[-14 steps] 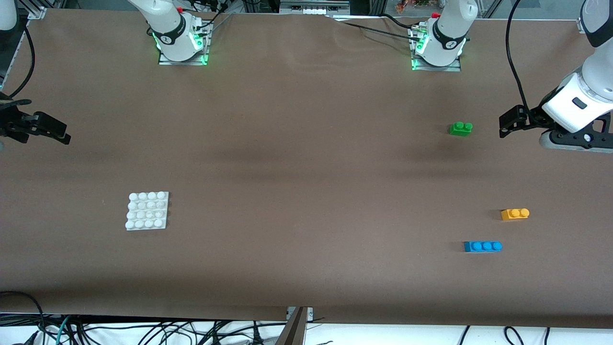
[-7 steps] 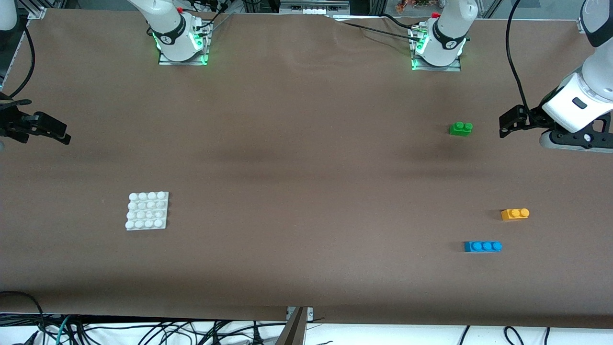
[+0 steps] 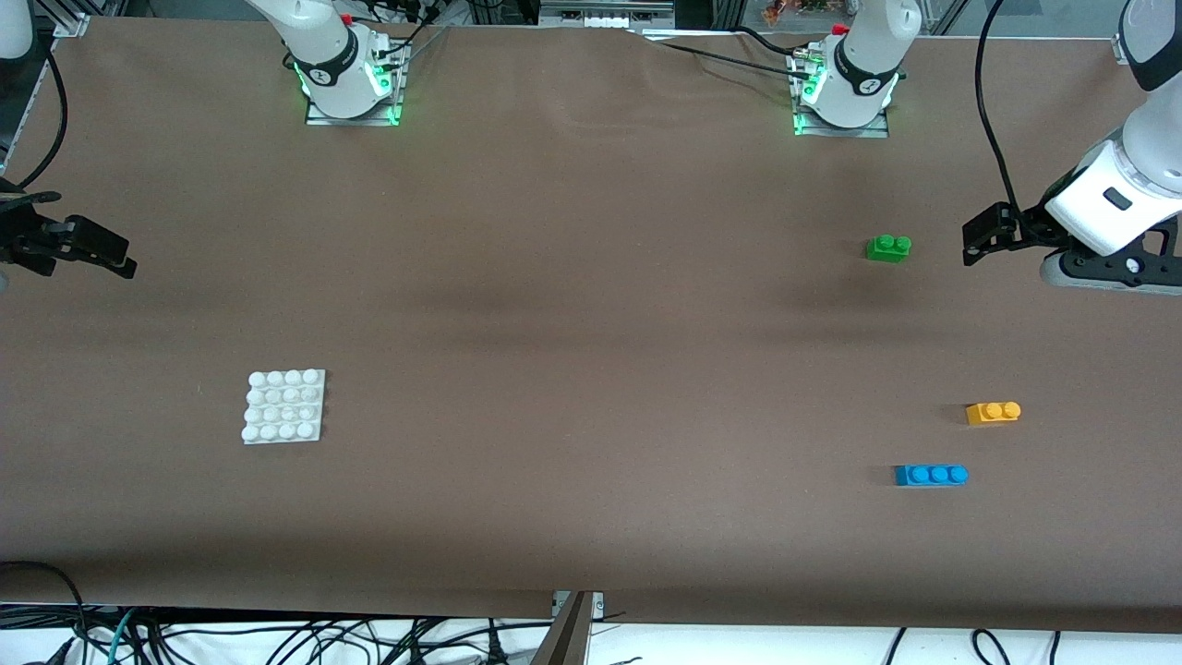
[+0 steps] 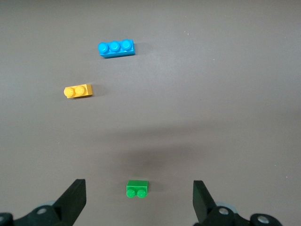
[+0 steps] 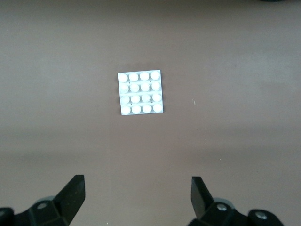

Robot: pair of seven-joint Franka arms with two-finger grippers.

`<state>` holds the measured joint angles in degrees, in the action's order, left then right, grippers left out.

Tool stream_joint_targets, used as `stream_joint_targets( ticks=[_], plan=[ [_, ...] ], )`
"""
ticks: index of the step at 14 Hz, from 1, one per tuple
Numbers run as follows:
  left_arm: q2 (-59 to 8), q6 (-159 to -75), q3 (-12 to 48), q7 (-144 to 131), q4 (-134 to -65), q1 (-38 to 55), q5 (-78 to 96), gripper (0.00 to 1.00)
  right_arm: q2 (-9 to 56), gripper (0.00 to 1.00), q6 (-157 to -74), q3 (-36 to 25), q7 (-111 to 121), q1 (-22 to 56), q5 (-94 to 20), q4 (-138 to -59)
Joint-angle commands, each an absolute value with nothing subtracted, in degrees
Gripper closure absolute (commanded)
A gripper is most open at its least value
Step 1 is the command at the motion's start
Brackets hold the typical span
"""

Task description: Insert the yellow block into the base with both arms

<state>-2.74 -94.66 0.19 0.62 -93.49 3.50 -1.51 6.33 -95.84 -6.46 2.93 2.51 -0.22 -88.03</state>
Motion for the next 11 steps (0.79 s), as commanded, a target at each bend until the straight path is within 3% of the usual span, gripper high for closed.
stream_joint_targets(
  ticks=[1, 11],
  plan=[
    [-3.3, -94.1, 0.1, 1.5, -91.9, 3.5, -0.5, 0.0, 6.6, 0.0, -95.6, -5.9, 3.3, 1.8, -0.9, -87.2],
    [-3.3, -94.1, 0.1, 1.5, -91.9, 3.5, -0.6, 0.0, 9.0, 0.0, -97.5, -6.0, 3.2, 1.6, -0.6, -87.2]
  ],
)
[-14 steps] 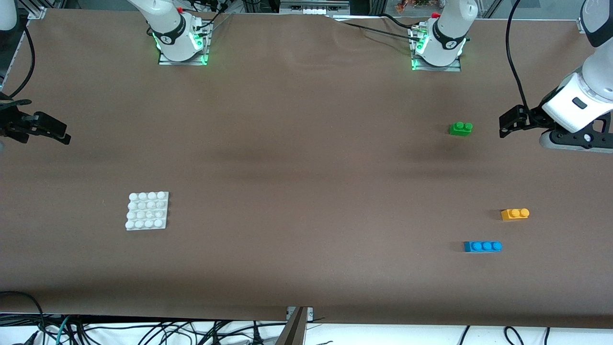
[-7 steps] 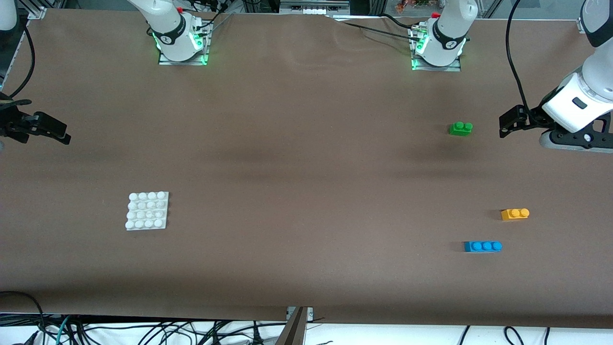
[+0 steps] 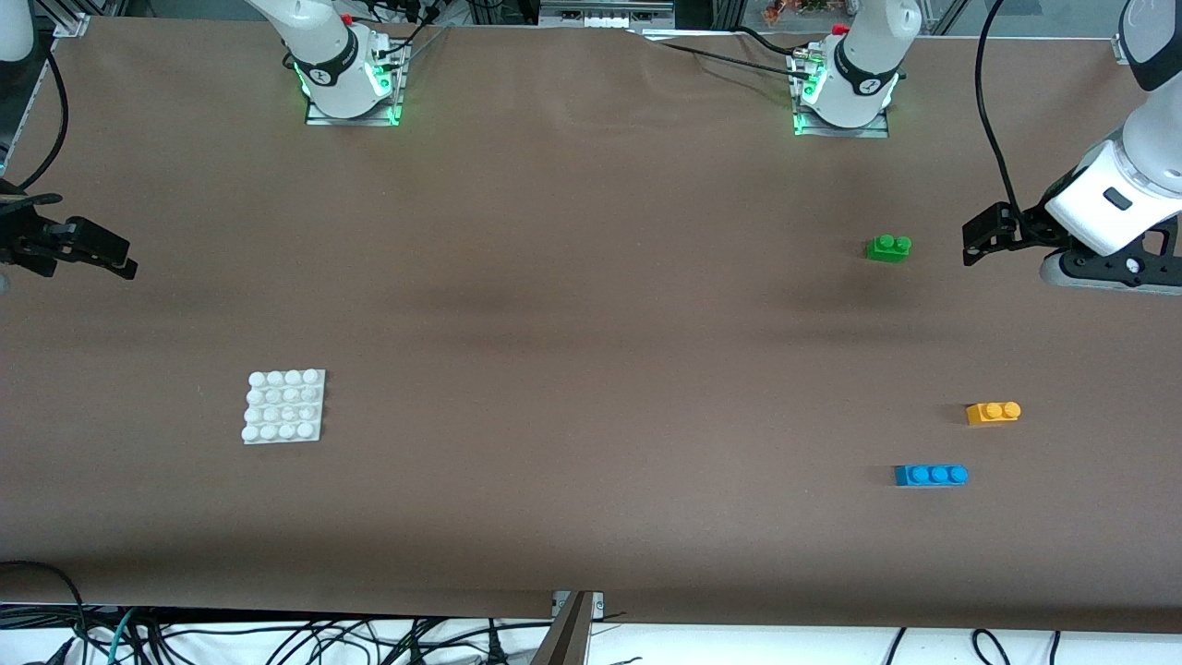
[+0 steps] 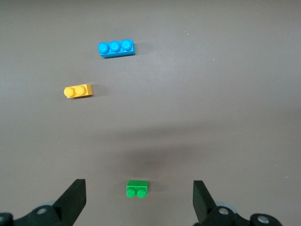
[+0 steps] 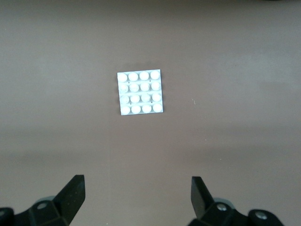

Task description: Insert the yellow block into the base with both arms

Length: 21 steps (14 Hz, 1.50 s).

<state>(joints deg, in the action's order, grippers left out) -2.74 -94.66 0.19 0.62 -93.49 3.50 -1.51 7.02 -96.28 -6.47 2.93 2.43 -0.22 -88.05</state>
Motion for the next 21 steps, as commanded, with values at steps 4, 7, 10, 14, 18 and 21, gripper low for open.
stream_joint_targets(
  ticks=[4, 7, 10, 14, 18, 21],
  plan=[
    [-3.3, -94.2, 0.1, 1.5, -91.9, 3.5, -0.6, 0.0, 14.5, 0.0, -100.0, -5.9, 2.5, 1.8, -0.5, -87.2],
    [-3.4, -94.1, 0.1, 1.5, -91.9, 3.5, -0.6, 0.0, 19.8, 0.0, -103.7, -5.9, 2.3, 2.1, -0.5, -87.3],
    [-3.3, -94.2, 0.1, 1.5, -91.9, 3.5, -0.5, 0.0, 26.0, 0.0, -109.9, -5.8, 3.1, 1.9, -0.4, -87.3],
    [-3.3, -94.2, 0.1, 1.5, -91.9, 3.5, -0.5, 0.0, 32.9, 0.0, -118.2, -5.7, 2.3, 2.9, -0.6, -87.5],
    [-3.4, -94.2, 0.1, 1.5, -91.9, 3.5, -0.5, 0.0, 38.6, 0.0, -124.7, -5.6, 2.3, 3.3, -0.7, -88.0],
    [-3.3, -94.2, 0.1, 1.5, -91.9, 3.5, -0.5, 0.0, 40.8, 0.0, -126.0, -5.6, 2.3, 3.3, -0.6, -88.0]
  ],
)
